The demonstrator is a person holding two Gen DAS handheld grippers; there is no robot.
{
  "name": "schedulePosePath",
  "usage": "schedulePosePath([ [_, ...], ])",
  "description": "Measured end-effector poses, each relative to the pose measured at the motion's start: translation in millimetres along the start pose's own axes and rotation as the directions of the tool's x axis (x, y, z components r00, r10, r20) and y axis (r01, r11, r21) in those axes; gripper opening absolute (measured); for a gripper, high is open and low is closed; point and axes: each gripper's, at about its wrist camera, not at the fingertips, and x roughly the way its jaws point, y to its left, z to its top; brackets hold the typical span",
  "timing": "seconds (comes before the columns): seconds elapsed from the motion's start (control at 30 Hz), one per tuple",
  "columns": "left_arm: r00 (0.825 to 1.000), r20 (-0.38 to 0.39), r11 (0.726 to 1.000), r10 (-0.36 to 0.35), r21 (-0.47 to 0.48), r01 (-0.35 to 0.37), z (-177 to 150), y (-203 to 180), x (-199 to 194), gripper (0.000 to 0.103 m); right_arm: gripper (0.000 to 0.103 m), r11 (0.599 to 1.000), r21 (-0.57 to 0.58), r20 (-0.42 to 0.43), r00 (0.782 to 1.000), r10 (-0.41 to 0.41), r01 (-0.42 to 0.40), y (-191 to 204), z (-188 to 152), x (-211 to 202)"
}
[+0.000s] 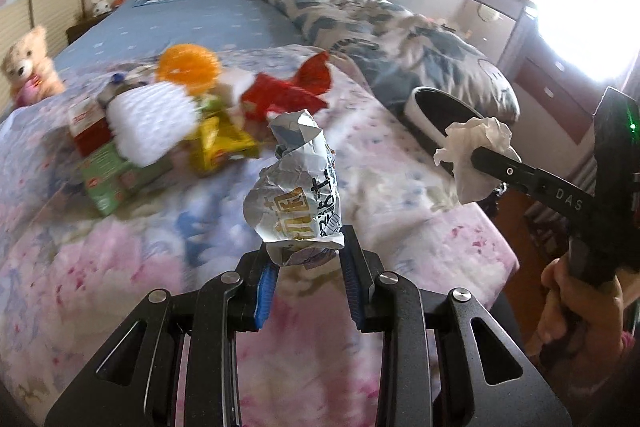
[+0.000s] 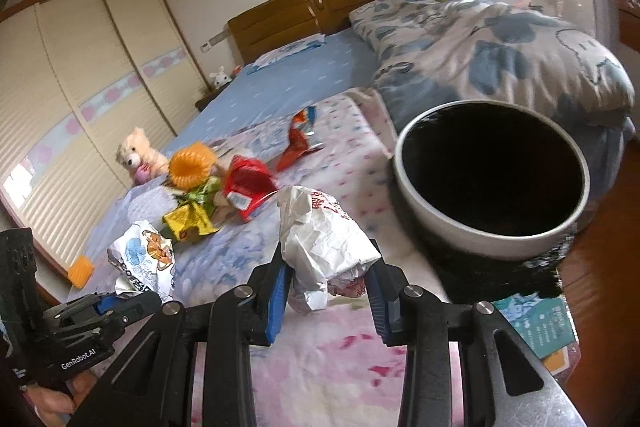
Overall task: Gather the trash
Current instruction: 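Carry the foil wrapper and tissue with both tools over the black bin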
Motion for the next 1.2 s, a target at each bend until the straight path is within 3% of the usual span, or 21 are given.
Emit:
schedulePosePath([
  [0.5,0.996,-0.022,0.989,-0.09,0.12,0.092,32,-66,32,0.028,0.035,0.995,0.076,0.052,0.996,-0.071,0.067,-58,24,-26],
  [1.2,0.979,-0.087,0.956,-0.182,0.219,0.197,79,-155,86,0.028,0.036,0.984,0.135,0.044,0.991,-0.127,0.12,-133,66,-23],
])
